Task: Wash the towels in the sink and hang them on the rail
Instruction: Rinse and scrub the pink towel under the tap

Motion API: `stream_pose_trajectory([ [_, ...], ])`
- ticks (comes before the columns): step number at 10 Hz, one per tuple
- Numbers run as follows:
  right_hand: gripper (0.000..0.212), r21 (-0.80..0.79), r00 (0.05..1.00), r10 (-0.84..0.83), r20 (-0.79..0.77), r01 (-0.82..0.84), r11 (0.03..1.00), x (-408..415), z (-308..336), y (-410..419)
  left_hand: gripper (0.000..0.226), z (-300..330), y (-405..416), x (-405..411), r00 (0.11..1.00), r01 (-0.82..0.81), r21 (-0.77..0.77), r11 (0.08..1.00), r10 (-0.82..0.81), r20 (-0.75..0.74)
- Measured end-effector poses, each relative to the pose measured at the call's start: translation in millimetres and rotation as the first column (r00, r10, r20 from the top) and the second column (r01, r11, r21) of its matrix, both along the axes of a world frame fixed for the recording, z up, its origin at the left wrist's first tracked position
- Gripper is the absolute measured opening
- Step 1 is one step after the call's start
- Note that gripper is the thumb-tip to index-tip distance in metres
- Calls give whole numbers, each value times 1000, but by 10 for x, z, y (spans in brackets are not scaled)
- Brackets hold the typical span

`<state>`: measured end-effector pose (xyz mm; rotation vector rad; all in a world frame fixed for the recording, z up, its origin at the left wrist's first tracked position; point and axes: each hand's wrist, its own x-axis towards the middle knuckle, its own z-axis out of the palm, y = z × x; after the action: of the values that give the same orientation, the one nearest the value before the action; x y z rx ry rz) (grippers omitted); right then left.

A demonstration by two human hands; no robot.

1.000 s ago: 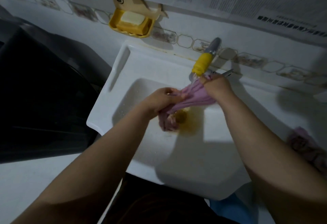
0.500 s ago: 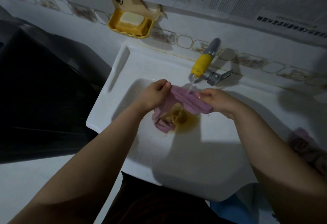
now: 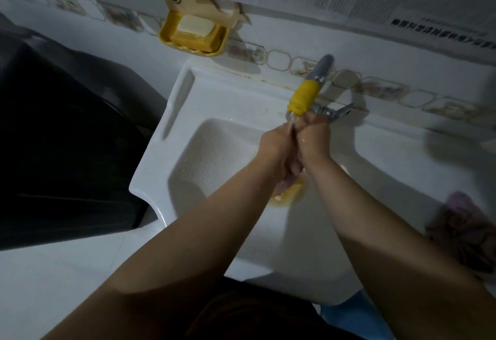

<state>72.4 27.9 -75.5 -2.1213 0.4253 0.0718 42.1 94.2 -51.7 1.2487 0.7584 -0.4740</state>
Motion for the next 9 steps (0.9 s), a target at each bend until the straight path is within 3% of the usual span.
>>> stream_pose_trajectory([
  [1,33,7,991,116,64,-117,993,-264,82,258,32,-240,200,108,995,-86,-33,996,87,39],
  [2,34,-32,992,128,-3,-128,991,-140,112,179,31,-200,114,32,998,-59,-110,992,58,-14],
  [3,34,-42,1000,26,-17,-27,999,15,95,97,34,-141,41,17,992,-124,-182,975,115,-58],
  [4,39,-23,996,82,19,-82,996,-195,141,330,31,-270,244,187,999,10,34,999,-11,31],
  [5,43,-63,996,92,10,-91,994,-243,218,356,41,-193,257,73,1000,2,-203,979,0,11],
  [6,41,-105,995,55,-89,-64,992,-14,158,129,48,-129,248,25,998,64,-434,899,-65,11],
  [7,35,57,966,136,-222,-126,990,133,43,-47,60,-45,494,41,985,166,-473,865,-164,44],
  [8,31,430,891,234,-389,-50,901,100,147,-196,41,-98,821,73,979,200,-523,829,-142,149],
  [9,16,627,835,376,-402,-48,777,44,218,-367,29,-276,1027,83,978,181,-411,894,-119,171],
])
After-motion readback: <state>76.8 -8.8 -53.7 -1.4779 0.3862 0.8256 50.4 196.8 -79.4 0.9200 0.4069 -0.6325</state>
